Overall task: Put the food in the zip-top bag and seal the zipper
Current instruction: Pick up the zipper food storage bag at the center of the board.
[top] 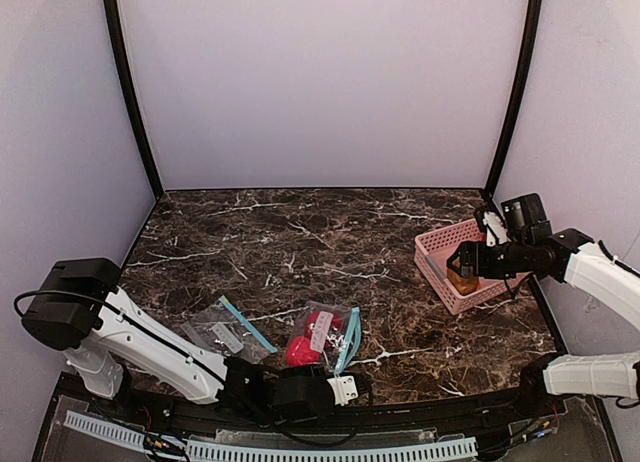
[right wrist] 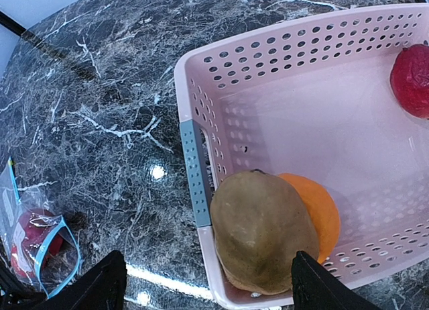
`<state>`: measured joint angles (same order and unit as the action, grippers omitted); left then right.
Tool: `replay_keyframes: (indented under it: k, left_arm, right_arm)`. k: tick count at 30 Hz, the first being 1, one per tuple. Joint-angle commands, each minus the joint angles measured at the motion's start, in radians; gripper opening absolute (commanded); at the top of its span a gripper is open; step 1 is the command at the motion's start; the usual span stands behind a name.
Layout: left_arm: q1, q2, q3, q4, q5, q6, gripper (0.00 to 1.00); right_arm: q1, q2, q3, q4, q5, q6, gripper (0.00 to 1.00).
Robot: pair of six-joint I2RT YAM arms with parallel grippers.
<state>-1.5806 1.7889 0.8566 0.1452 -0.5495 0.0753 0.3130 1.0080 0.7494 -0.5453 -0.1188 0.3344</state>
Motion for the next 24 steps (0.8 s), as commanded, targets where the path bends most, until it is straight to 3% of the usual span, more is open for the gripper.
replay_keyframes:
  k: [1,8,12,15,20,24]
  left_arm:
    - [-0.004,0.009,0.029,-0.048,-0.084,0.017,0.31]
    - [-0.004,-0.017,0.04,-0.062,-0.165,0.019,0.02]
    - [-0.003,-0.094,0.033,-0.097,-0.182,-0.003,0.01]
    - [0.012,-0.211,0.034,-0.131,-0.135,-0.017,0.01]
    - [0.148,-0.386,0.056,-0.254,0.323,-0.124,0.01]
    - [0.234,-0.478,0.093,-0.327,0.546,-0.159,0.01]
  right_arm:
    - [-0.003,-0.02,0.008,0.028,-0.02,0.01,0.83]
    - [-0.003,-0.039,0.026,0.013,-0.037,0.011,0.83]
    - [-0.003,-0.068,0.047,0.007,-0.112,-0.038,0.82]
    - [-0.002,-0.113,0.055,0.023,-0.258,-0.112,0.79]
    - [0.027,-0.214,0.05,0.047,-0.527,-0.225,0.78]
    - [0.096,-0.326,0.028,0.114,-0.637,-0.204,0.79]
